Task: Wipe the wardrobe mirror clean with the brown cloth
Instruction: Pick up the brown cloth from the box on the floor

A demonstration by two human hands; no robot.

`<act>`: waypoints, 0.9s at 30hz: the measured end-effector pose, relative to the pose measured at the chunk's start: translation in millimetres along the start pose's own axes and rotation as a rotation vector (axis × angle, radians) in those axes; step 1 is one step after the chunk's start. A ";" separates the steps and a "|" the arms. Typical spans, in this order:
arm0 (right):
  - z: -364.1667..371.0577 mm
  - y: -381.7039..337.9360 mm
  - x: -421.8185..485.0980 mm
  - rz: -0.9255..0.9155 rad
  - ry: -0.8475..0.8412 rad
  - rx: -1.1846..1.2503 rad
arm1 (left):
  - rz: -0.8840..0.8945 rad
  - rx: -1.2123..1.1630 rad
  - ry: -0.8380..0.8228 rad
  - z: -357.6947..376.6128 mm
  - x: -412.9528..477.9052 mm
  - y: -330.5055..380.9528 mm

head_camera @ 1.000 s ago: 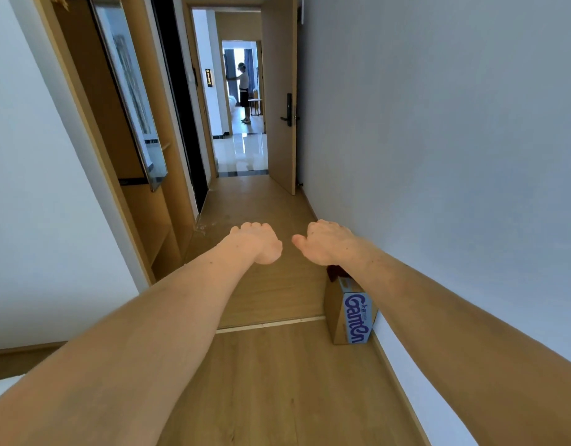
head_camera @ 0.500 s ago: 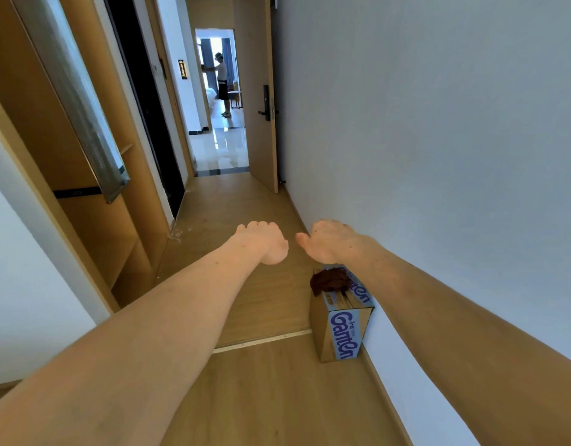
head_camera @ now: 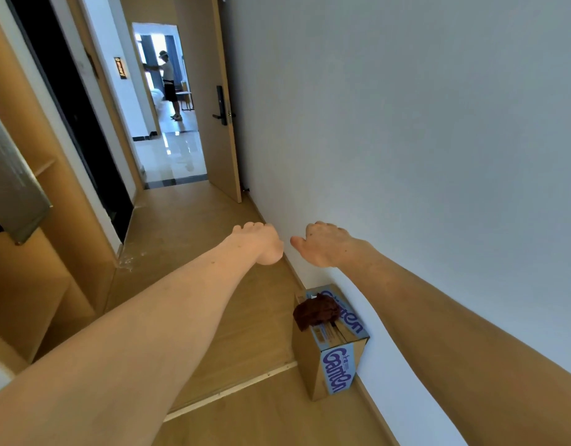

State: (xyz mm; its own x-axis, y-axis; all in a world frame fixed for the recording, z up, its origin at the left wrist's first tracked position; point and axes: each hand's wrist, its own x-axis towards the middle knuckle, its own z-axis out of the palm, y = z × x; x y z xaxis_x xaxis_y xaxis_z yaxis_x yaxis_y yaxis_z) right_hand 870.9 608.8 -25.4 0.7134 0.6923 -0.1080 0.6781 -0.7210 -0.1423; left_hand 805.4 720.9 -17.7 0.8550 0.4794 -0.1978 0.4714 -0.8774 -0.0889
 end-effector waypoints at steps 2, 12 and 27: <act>2.8 -0.7 25.7 0.033 -0.003 0.009 | 0.023 0.014 -0.005 -2.2 29.5 -6.3; 28.2 25.5 114.0 0.151 -0.078 0.057 | 0.123 0.013 -0.103 17.9 140.8 -9.8; 76.2 122.3 255.4 0.146 -0.213 0.095 | 0.136 -0.013 -0.242 46.4 296.0 45.3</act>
State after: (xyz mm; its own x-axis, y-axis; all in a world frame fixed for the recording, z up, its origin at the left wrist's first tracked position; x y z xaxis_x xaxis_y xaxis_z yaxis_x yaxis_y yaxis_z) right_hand 1122.6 699.5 -145.3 0.7425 0.5785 -0.3377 0.5438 -0.8150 -0.2003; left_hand 1069.9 822.2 -125.5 0.8347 0.3382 -0.4346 0.3601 -0.9323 -0.0338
